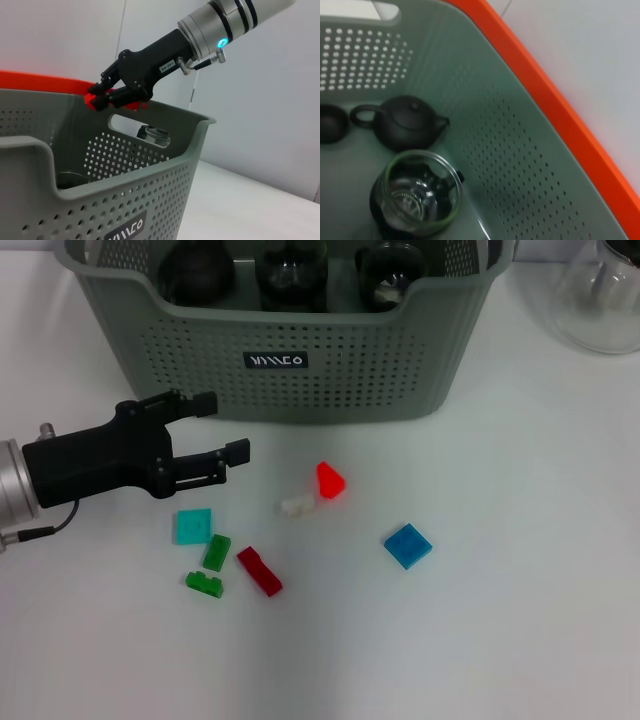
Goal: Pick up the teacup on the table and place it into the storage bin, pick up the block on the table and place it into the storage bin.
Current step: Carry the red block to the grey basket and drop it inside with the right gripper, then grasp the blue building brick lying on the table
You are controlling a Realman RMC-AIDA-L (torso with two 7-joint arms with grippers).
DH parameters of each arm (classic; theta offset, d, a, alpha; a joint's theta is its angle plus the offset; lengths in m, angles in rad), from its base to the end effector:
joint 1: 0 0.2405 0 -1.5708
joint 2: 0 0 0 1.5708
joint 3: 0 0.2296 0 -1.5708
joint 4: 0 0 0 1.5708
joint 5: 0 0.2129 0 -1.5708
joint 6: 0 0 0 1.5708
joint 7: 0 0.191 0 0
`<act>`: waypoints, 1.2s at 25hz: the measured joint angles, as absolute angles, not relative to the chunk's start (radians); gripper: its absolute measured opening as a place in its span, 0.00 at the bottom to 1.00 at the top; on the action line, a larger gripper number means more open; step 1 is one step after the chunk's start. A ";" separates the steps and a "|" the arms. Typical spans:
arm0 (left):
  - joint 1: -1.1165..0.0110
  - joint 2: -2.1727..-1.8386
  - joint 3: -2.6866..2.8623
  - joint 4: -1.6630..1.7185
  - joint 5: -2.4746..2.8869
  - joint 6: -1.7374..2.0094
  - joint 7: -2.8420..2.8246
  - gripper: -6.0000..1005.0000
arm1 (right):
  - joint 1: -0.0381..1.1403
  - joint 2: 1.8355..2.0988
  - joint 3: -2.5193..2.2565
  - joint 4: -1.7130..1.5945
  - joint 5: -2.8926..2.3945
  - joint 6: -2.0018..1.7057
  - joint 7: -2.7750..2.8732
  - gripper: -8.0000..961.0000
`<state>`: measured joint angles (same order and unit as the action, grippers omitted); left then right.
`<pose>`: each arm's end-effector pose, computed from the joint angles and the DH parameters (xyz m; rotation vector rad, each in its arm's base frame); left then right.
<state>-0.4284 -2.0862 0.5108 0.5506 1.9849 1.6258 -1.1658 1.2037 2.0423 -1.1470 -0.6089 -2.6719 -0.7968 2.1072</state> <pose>-0.2561 0.3062 -0.0210 -2.5701 -0.6108 -0.8540 0.0766 0.5196 -0.0387 -2.4084 0.1294 -0.2636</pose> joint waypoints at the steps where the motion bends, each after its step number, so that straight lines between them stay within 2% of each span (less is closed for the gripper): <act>1: -0.427 -2.086 0.511 0.551 1.985 1.626 -1.166 0.82 | 1.203 2.044 -1.146 -0.609 -2.684 -0.793 2.113 0.38; 5: -0.424 -2.087 0.511 0.551 1.984 1.626 -1.165 0.82 | 1.201 2.047 -1.147 -0.609 -2.708 -0.778 2.126 0.40; 12: -0.421 -2.088 0.511 0.551 1.984 1.626 -1.165 0.82 | 1.185 2.053 -1.146 -0.659 -2.707 -0.788 2.126 0.56; 16: -0.420 -2.087 0.511 0.552 1.984 1.628 -1.165 0.82 | 1.114 2.078 -1.142 -0.877 -2.654 -0.884 2.107 0.65; 19: -0.419 -2.086 0.511 0.552 1.984 1.630 -1.164 0.82 | 1.021 2.088 -1.140 -1.101 -2.523 -1.023 2.076 0.65; 26: -0.415 -2.086 0.511 0.554 1.985 1.631 -1.164 0.82 | 0.766 2.056 -1.079 -1.496 -2.096 -1.379 2.052 0.70; 30: -0.414 -2.086 0.509 0.556 1.985 1.631 -1.164 0.82 | 0.686 2.027 -0.977 -1.542 -1.875 -1.650 2.026 0.74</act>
